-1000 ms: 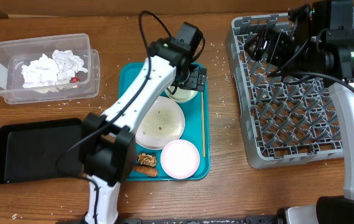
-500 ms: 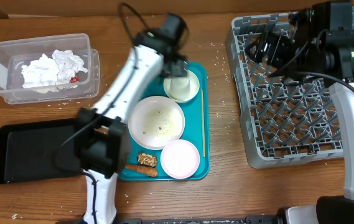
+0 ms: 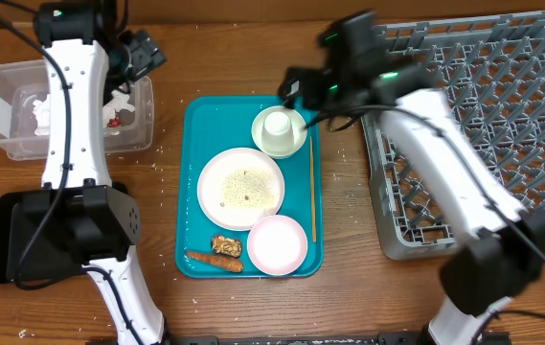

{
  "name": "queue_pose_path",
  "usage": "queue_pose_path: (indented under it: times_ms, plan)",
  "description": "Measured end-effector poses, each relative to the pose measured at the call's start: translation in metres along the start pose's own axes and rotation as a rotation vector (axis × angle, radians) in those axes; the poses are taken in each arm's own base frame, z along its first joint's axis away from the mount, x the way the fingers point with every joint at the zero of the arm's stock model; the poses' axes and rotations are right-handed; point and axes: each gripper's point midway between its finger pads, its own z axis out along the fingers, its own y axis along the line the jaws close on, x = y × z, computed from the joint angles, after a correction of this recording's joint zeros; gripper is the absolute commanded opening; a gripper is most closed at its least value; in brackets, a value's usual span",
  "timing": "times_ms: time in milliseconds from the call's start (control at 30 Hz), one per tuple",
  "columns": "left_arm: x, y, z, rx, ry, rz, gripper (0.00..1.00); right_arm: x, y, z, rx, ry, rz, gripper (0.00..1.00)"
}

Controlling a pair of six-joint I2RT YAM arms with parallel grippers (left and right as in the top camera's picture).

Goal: Sort waste into correct bins and load items into the dishwasher
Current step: 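Reach right gripper to the white cup and grasp it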

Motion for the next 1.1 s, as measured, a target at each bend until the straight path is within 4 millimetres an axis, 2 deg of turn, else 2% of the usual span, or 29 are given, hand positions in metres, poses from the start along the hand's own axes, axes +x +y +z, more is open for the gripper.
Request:
queue_pose_path:
  times_ms: [233, 433, 667, 900, 1000, 1100]
  plan:
    - [0.003, 0.028, 0.0, -0.046, 0.058, -0.037, 1.0, 0.015, 0.003, 0.055, 0.138, -0.005, -0.038, 1.0]
    - [0.003, 0.03, 0.0, -0.047, 0.065, -0.028, 1.0, 0.019, -0.006, 0.092, 0.192, -0.009, -0.031, 1.0]
    - [0.003, 0.03, 0.0, -0.046, 0.065, -0.019, 1.0, 0.016, -0.005, 0.108, 0.212, -0.046, -0.041, 0.99]
    - [0.002, 0.029, 0.0, -0.042, 0.058, -0.02, 1.0, 0.024, -0.009, 0.122, 0.265, -0.045, -0.062, 0.95]
    - [0.002, 0.029, 0.0, -0.042, 0.058, -0.02, 1.0, 0.03, -0.013, 0.13, 0.283, -0.026, -0.065, 0.88]
    - [0.002, 0.029, 0.0, -0.042, 0.058, -0.02, 1.0, 0.034, -0.018, 0.136, 0.298, -0.014, -0.063, 0.76]
